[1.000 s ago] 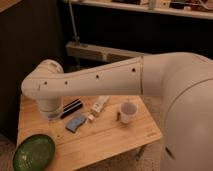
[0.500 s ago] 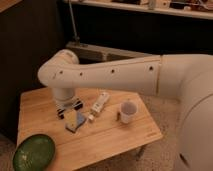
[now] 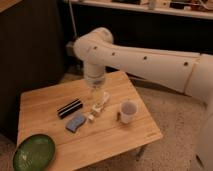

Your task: Move the arm in a circular motion

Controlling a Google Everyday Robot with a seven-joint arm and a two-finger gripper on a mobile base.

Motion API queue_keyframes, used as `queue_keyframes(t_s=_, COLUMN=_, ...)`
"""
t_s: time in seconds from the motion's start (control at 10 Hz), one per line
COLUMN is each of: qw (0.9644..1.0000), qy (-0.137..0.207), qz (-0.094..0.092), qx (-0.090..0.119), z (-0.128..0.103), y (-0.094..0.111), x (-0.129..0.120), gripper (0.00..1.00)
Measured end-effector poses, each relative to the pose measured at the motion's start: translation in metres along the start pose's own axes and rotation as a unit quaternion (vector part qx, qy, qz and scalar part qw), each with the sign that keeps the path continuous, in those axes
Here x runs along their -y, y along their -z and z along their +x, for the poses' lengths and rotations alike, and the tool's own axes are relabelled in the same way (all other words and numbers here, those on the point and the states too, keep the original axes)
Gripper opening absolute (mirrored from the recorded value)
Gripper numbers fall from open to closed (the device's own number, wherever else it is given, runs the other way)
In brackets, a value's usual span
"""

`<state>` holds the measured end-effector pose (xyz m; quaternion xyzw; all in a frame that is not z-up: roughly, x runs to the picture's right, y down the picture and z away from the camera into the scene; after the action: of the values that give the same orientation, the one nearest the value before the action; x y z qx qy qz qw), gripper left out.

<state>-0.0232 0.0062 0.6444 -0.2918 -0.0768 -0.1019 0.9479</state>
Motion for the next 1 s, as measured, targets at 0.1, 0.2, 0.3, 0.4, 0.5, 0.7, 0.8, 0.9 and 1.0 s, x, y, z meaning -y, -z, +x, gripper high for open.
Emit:
queue_keyframes(t_s=0.1, qw=0.9998, qy=-0.02, qz=-0.001, qx=-0.003, z=0.027, y=0.002, x=-0.006, gripper=0.8)
queue_keyframes(t_s=0.2, qw=0.9981, qy=-0.062, qz=0.002, qx=-0.001, z=0.075, y=0.003, x=-0.029, gripper=0.8)
queue_keyframes(t_s=0.3, qw=0.9967, qy=-0.081, qz=0.003, qx=-0.001, z=0.098, y=0.002, x=-0.047, gripper=0.8)
queue_keyframes(t_s=0.4, qw=0.9954, qy=-0.096, qz=0.002, qx=-0.003, z=0.116, y=0.001, x=-0.068, gripper=0.8)
queue_keyframes(t_s=0.5, qw=0.9947, qy=-0.103, qz=-0.001, qx=-0.006, z=0.126, y=-0.003, x=-0.084, gripper=0.8)
queue_keyframes(t_s=0.7, qw=0.9949, qy=-0.1, qz=-0.014, qx=-0.005, z=0.128, y=-0.017, x=-0.136, gripper=0.8)
queue_keyframes(t_s=0.8, qw=0.9956, qy=-0.092, qz=-0.018, qx=-0.001, z=0.123, y=-0.023, x=-0.15, gripper=0.8)
queue_keyframes(t_s=0.9, qw=0.9969, qy=-0.075, qz=-0.025, qx=0.004, z=0.113, y=-0.032, x=-0.162, gripper=0.8)
queue_keyframes(t_s=1.0, qw=0.9977, qy=-0.061, qz=-0.029, qx=0.006, z=0.104, y=-0.037, x=-0.166, gripper=0.8)
